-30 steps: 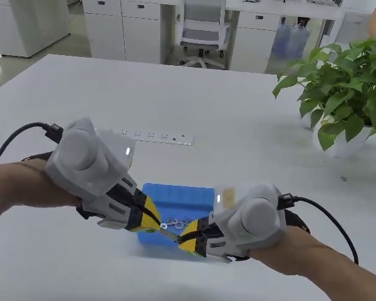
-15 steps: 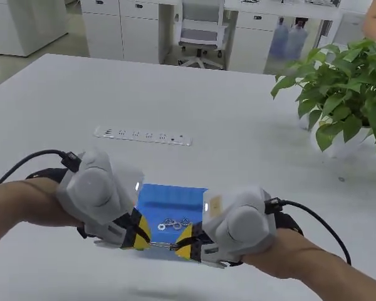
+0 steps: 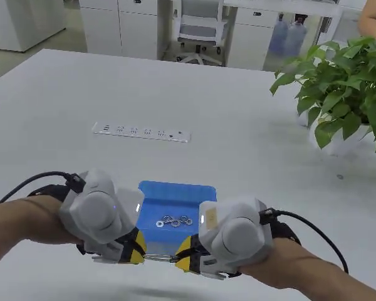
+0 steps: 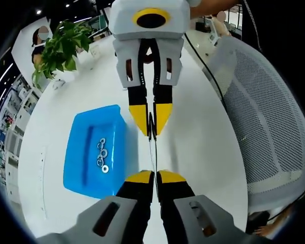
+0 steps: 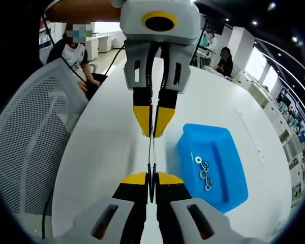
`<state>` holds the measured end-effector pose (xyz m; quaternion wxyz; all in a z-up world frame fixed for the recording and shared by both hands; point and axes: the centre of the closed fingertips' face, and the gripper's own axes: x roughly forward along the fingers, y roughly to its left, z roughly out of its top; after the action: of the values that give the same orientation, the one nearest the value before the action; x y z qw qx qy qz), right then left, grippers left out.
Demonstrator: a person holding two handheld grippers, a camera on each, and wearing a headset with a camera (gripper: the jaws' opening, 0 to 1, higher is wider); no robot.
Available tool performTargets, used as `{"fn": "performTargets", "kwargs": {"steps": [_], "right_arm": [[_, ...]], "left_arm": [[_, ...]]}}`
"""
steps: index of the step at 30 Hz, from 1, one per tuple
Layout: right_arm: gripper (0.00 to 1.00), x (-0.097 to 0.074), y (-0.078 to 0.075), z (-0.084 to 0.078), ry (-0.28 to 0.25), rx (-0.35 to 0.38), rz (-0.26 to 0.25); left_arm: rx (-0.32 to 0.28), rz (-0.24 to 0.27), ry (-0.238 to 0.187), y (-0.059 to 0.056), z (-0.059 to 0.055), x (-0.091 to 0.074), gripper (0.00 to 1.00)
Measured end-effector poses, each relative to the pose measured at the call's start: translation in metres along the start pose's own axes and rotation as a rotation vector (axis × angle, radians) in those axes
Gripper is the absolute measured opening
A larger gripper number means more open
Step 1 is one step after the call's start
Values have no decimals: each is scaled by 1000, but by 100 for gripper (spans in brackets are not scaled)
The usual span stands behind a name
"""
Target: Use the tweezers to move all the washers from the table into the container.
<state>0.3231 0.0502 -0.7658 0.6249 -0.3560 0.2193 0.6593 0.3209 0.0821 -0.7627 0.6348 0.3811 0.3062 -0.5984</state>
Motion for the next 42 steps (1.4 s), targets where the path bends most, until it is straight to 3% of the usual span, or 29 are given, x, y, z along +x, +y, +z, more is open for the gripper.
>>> {"fn": "performTargets", "kwargs": {"steps": [9,22,42], "right_arm": [[5,12,14,-15,0,41,32],[6,26,35,-29,17,42,66],[11,28,36,-35,36,27,69]], "left_arm": [[-18,-29,4,-13,-6,19,7],[-47,-63,8,-31,-13,39,7],[-72,-58,3,-34,-14,45,7]]}}
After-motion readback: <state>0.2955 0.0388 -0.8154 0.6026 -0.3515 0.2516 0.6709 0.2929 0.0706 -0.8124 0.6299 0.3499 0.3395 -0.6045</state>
